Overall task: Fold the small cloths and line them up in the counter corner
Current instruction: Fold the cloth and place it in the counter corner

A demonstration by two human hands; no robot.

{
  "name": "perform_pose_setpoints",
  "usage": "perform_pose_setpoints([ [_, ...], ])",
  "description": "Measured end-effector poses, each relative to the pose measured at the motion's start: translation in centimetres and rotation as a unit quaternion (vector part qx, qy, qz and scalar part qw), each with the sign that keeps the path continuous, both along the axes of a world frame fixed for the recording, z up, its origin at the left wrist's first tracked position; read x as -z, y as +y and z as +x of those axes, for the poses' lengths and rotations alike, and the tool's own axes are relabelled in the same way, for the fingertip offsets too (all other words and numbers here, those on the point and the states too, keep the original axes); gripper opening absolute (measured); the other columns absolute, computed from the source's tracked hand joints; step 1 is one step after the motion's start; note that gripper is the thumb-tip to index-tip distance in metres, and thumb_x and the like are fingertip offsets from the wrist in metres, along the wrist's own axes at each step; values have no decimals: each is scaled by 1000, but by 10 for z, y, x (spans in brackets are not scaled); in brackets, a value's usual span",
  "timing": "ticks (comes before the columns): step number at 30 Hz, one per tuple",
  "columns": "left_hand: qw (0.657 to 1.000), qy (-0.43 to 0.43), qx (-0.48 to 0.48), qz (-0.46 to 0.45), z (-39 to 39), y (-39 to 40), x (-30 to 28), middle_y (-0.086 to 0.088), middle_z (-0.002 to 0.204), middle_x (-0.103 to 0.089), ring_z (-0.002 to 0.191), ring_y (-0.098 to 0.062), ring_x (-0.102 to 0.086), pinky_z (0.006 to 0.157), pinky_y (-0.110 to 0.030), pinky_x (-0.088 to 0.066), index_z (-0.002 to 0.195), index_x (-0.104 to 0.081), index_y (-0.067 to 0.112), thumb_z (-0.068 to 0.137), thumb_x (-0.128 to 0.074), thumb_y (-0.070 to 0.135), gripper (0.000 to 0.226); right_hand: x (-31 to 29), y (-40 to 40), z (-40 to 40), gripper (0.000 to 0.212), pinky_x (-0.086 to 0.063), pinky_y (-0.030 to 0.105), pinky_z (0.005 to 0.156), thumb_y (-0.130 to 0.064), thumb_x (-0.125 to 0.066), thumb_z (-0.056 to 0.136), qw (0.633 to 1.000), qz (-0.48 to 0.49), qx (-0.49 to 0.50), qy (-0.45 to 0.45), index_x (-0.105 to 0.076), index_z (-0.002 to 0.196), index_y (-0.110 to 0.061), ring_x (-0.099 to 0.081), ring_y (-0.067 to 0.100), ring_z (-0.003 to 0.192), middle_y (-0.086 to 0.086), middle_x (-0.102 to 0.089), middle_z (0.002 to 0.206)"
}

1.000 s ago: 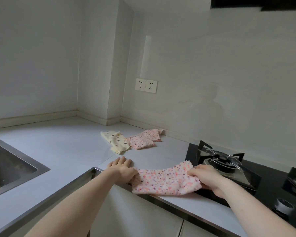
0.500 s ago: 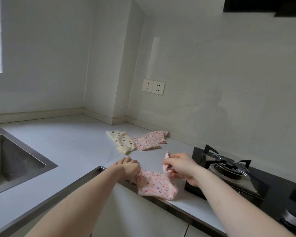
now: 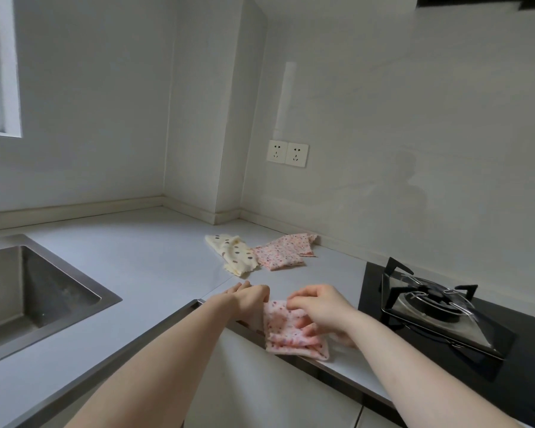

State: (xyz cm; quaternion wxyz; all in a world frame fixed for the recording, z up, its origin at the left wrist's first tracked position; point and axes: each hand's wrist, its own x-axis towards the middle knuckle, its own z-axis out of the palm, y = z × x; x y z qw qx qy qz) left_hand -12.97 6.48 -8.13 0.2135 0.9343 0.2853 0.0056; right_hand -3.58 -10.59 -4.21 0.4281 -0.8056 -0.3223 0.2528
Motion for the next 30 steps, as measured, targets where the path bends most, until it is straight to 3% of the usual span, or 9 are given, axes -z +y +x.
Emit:
perform_pose_setpoints([
  [4,1000,-8,15,-19,3,1,3,-9,153,-39,142,-32,-32,118,-42,-26,143,-47,25,100,-57,29,45,12,-9,30,27,-57,29,65,-25,-72,88,988,4,120,-100,-68,114,-20,-70,18,87,-1,-69,111],
  [10,999,1,19,-38,-1,0,2,4,149,-37,143,-23,-29,117,-46,-29,135,-54,38,75,-66,58,64,46,-17,43,57,-57,44,96,-48,-72,84,983,-44,146,-106,-60,133,-21,-64,22,111,0,-63,130],
  [13,997,-9,-9,-80,-2,3,-1,5,144,-38,138,-22,-36,115,-43,-36,135,-52,39,69,-70,62,72,40,-13,41,49,-60,33,77,-45,-71,86,986,-47,146,-66,-64,128,-21,-69,19,86,0,-69,119],
  [15,994,-20,-8,-103,-3,5,0,9,138,-40,134,-20,-41,114,-42,-40,135,-55,35,66,-76,61,77,35,-14,39,36,-49,26,56,-35,-72,85,989,-53,136,-15,-71,118,-18,-61,17,71,2,-72,100],
  [17,991,-38,-13,-129,-3,7,3,10,135,-41,131,-19,-46,112,-39,-44,137,-57,30,61,-81,58,84,31,-16,38,24,-36,24,51,-32,-75,81,988,-74,132,4,-76,99,-17,-51,18,62,3,-69,81],
  [19,986,-58,-18,-154,-3,8,5,10,137,-44,126,-19,-52,107,-37,-50,129,-60,31,57,-85,54,80,30,-18,39,16,-31,23,48,-32,-76,75,988,-84,131,1,-72,80,-17,-45,16,55,3,-63,70],
  [22,977,-87,-8,-193,-4,10,8,10,132,-44,119,-18,-59,97,-37,-58,109,-58,34,61,-90,42,58,34,-19,36,12,-41,24,51,-25,-75,80,992,-24,121,4,-75,85,-15,-58,13,63,0,-72,78],
  [25,978,-91,-24,-186,-3,10,10,7,124,-53,110,-19,-65,94,-39,-59,101,-59,36,55,-87,50,56,46,-20,31,11,-59,33,80,-27,-74,89,989,78,127,-6,-73,95,-18,-70,17,90,0,-76,92],
  [30,993,-52,-33,-99,-2,0,11,2,146,-46,148,-22,-22,116,-41,-27,113,-59,49,51,-65,75,68,53,-30,28,17,-54,32,67,-30,-70,96,970,187,156,-8,-65,99,-14,-68,16,71,5,-72,88],
])
